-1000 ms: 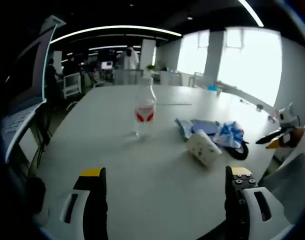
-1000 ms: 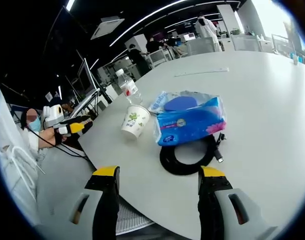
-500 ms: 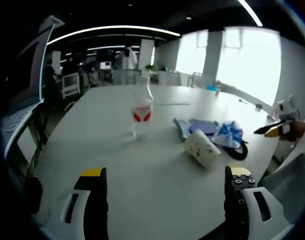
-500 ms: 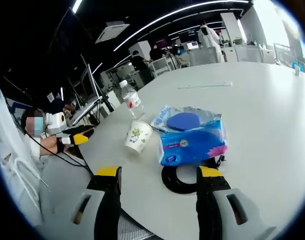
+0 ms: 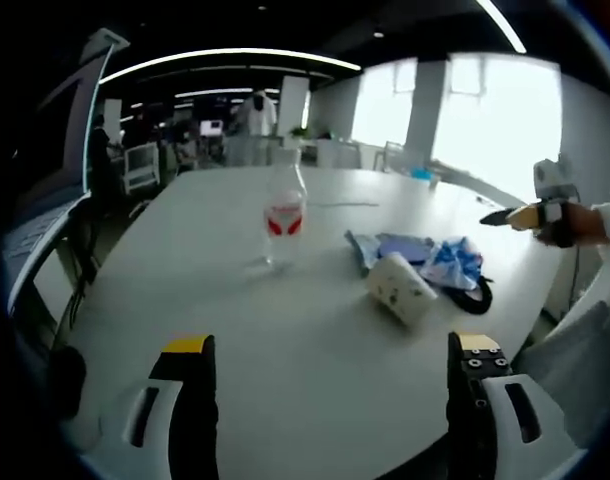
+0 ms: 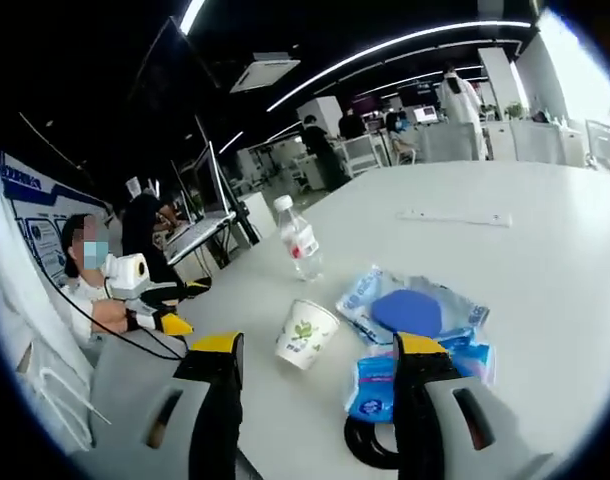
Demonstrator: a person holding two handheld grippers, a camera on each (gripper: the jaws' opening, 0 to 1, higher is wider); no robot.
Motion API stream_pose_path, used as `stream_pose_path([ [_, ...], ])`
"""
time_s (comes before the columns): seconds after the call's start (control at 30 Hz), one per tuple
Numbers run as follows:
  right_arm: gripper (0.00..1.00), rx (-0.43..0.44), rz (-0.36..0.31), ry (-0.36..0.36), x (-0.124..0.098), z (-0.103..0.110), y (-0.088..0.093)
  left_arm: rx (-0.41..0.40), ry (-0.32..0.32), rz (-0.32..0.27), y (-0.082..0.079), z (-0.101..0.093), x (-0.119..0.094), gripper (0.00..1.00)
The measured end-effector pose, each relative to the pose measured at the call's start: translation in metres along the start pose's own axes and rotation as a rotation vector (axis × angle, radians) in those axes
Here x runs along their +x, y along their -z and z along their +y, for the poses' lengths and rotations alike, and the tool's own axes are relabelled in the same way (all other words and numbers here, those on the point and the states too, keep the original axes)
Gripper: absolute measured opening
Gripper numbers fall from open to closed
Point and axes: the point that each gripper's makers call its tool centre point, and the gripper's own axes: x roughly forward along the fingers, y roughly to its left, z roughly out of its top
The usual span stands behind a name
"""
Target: Arrange the tabletop items into an orderly group along one side of the table until the central work area is clear of visible clutter.
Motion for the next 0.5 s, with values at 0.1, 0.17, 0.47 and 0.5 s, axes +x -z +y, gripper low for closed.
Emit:
stream_pose_path([
  [0.1, 0.58, -0.028, 0.023, -0.026, 0.009, 0.002, -0.003, 0.002, -0.001, -0.006, -0.002, 0.0, 0.0, 0.93],
  [0.17, 0.58, -0.041, 0.035, -0.04, 0.014, 0.004, -0.005, 0.0, 0.001, -0.01, -0.002, 0.001, -0.001, 0.93],
  [0.47, 0.56, -0.07, 0.09, -0.124, 0.052, 0.004, -0.015, 0.002, 0.014, -0.018, -0.004, -0.002, -0.003, 0.93],
  [0.5, 0.56, -0.067, 0.094, -0.134, 0.056, 0.005, -0.017, 0.009, 0.017, -0.016, -0.004, -0.003, -0.003, 0.93],
])
